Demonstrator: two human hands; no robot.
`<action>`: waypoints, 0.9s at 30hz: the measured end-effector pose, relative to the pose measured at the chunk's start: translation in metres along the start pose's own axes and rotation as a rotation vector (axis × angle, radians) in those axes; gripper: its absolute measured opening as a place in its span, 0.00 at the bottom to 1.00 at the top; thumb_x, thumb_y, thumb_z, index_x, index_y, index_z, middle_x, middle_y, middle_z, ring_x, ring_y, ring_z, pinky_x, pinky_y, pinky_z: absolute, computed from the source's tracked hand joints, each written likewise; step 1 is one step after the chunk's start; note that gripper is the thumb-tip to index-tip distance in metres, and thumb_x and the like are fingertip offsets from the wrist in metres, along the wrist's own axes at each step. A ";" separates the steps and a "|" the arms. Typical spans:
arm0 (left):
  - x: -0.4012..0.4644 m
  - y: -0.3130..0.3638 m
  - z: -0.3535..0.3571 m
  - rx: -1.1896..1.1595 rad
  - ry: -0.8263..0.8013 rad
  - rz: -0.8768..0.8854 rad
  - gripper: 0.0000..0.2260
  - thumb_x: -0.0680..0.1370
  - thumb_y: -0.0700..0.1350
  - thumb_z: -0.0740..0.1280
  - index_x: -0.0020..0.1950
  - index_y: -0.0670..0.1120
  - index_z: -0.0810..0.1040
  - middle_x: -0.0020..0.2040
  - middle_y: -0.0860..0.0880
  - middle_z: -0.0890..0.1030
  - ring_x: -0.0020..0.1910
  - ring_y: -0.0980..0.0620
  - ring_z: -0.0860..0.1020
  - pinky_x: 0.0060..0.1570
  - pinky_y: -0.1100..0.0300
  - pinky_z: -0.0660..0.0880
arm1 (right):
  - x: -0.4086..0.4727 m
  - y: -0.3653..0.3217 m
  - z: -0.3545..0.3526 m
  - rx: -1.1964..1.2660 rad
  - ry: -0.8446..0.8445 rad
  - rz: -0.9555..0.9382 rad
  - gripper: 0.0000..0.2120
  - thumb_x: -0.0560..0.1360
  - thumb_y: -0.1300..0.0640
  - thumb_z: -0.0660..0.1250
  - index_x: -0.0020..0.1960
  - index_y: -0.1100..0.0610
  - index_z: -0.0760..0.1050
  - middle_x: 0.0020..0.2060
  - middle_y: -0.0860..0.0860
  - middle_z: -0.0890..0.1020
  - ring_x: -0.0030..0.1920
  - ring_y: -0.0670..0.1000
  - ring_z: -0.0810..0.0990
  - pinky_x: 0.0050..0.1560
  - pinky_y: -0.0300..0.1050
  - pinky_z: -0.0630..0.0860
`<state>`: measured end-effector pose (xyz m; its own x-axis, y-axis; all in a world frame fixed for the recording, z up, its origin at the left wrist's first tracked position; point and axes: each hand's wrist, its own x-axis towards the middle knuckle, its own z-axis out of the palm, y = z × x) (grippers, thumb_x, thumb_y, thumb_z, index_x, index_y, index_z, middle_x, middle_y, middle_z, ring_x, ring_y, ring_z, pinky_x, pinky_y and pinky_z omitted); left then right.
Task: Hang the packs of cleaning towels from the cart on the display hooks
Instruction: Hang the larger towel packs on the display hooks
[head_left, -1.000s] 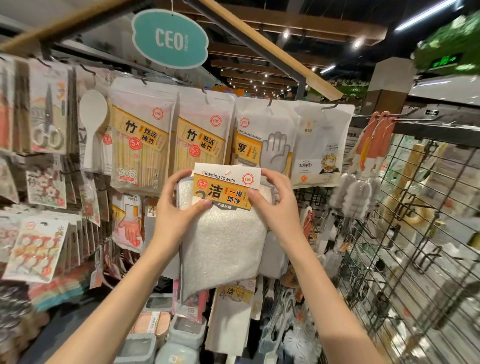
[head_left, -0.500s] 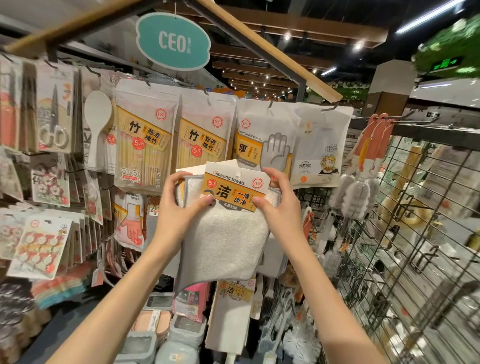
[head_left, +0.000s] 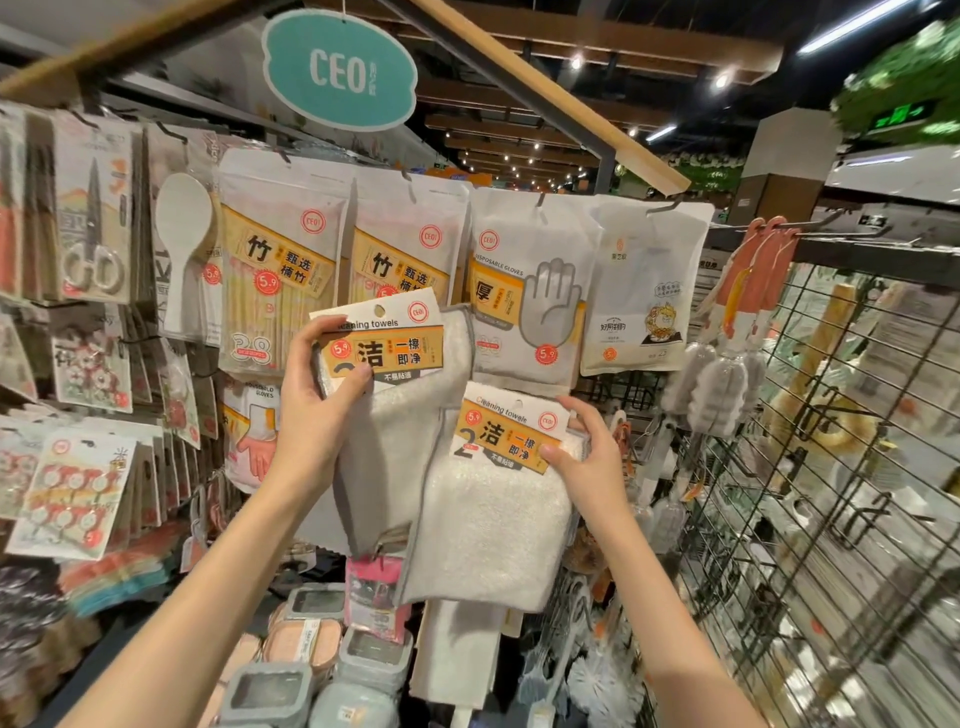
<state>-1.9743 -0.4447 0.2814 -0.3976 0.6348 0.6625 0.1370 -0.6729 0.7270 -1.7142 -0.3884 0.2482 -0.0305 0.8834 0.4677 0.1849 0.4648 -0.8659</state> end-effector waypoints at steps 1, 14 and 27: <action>0.001 0.000 -0.001 0.008 0.012 0.008 0.21 0.72 0.41 0.68 0.58 0.63 0.72 0.57 0.64 0.75 0.64 0.47 0.73 0.65 0.38 0.69 | 0.000 0.009 -0.001 -0.011 -0.003 0.018 0.26 0.70 0.74 0.67 0.62 0.52 0.73 0.57 0.49 0.76 0.58 0.47 0.73 0.45 0.25 0.73; 0.006 -0.018 -0.007 -0.007 0.009 -0.028 0.20 0.72 0.40 0.68 0.58 0.62 0.73 0.59 0.57 0.75 0.64 0.45 0.73 0.65 0.43 0.70 | 0.021 0.077 -0.011 -0.051 0.114 0.141 0.26 0.69 0.74 0.68 0.56 0.47 0.72 0.57 0.49 0.76 0.55 0.47 0.73 0.52 0.40 0.75; 0.005 -0.024 -0.002 -0.002 -0.036 -0.053 0.21 0.71 0.43 0.70 0.59 0.64 0.74 0.58 0.59 0.78 0.58 0.54 0.77 0.58 0.52 0.75 | 0.049 0.097 0.006 -0.140 0.231 0.113 0.25 0.71 0.71 0.68 0.62 0.50 0.72 0.54 0.48 0.74 0.52 0.42 0.74 0.45 0.22 0.68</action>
<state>-1.9816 -0.4262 0.2669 -0.3709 0.6829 0.6293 0.1145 -0.6389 0.7608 -1.7032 -0.2998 0.1859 0.2192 0.8845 0.4119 0.3084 0.3378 -0.8893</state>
